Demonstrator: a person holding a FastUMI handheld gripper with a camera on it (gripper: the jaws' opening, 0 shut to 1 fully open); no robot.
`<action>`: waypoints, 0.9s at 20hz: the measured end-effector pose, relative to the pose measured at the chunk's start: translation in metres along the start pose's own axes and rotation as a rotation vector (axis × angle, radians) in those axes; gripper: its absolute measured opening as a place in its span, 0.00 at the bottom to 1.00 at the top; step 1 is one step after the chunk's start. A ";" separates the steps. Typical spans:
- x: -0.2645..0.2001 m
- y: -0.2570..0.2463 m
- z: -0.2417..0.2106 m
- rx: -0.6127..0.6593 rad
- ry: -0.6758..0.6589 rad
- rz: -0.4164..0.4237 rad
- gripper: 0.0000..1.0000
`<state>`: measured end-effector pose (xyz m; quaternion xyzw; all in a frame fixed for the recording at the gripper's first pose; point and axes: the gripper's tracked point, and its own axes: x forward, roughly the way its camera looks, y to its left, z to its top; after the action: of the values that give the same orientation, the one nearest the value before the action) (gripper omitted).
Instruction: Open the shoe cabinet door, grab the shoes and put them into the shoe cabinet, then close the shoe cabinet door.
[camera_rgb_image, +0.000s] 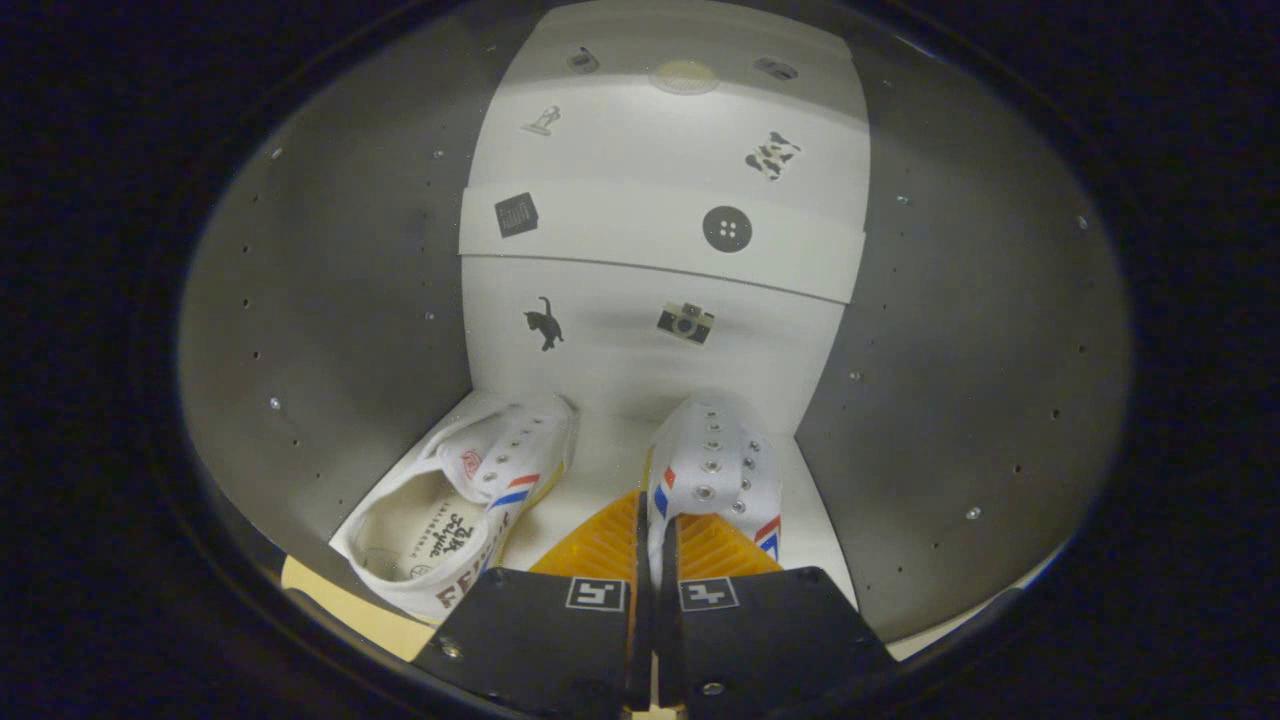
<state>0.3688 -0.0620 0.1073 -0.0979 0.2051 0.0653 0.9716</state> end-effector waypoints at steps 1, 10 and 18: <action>0.003 0.001 -0.003 0.008 0.008 0.006 0.06; 0.015 0.008 -0.014 0.046 0.038 0.015 0.11; -0.037 0.011 -0.002 0.063 -0.009 -0.005 0.55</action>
<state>0.3328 -0.0548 0.1192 -0.0676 0.2025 0.0570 0.9753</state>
